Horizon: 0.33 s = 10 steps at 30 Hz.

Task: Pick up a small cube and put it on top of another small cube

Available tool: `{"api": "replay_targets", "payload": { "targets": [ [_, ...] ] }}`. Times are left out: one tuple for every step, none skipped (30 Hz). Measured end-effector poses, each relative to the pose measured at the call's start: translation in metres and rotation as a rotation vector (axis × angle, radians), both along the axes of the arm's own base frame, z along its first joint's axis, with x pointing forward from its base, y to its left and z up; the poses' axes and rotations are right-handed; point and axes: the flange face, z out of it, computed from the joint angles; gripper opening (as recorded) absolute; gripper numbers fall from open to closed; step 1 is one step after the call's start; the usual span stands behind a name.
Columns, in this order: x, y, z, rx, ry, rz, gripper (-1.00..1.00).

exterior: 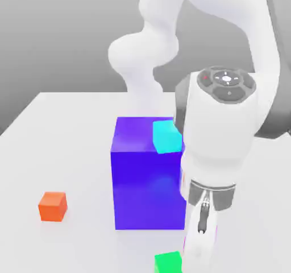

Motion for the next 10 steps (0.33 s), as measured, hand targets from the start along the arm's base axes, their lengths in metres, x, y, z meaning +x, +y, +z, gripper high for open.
{"api": "replay_targets", "payload": {
  "targets": [
    [-0.005, -0.007, 0.000, -0.002, -0.013, -0.064, -1.00],
    [-0.010, -0.015, 0.001, -0.003, -0.027, -0.132, -1.00],
    [-0.013, -0.020, -0.004, -0.003, -0.036, -0.175, -1.00],
    [-0.015, -0.022, -0.015, -0.003, -0.041, -0.197, -1.00],
    [-0.015, -0.023, -0.029, -0.003, -0.044, -0.207, -1.00],
    [-0.016, -0.024, -0.044, -0.003, -0.045, -0.213, -1.00],
    [-0.016, -0.024, -0.056, -0.003, -0.046, -0.217, 1.00],
    [-0.016, -0.024, -0.056, -0.003, -0.046, -0.217, 1.00],
    [-0.016, -0.024, -0.056, -0.003, -0.046, -0.217, 1.00],
    [-0.016, -0.024, -0.056, -0.003, -0.046, -0.217, 1.00]
  ]
}}
